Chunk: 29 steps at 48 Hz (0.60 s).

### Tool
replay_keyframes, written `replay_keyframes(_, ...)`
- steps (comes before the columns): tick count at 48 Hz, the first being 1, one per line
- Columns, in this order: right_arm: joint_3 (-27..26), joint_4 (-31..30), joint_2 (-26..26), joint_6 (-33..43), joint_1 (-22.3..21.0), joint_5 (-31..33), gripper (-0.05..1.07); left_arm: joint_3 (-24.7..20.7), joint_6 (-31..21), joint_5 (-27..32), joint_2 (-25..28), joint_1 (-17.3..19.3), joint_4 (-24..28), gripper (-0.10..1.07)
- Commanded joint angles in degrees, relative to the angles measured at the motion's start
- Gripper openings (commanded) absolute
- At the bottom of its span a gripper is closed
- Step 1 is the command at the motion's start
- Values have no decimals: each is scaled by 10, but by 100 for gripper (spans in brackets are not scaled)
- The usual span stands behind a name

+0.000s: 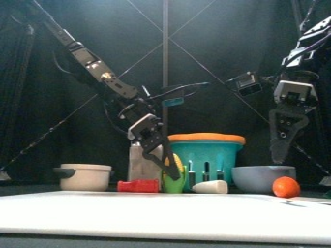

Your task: Grab corn

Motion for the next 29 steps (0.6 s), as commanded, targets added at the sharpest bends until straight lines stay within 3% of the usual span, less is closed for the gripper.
replay_keyframes(1, -5, -1, -5, 0, -1, -1, 93, -11, -1, -2, -7, -1, -3, 66)
replay_keyframes(29, -23, 0, -7, 0, -2, 4, 93, -4, 1, -2, -54, -34, 11, 65)
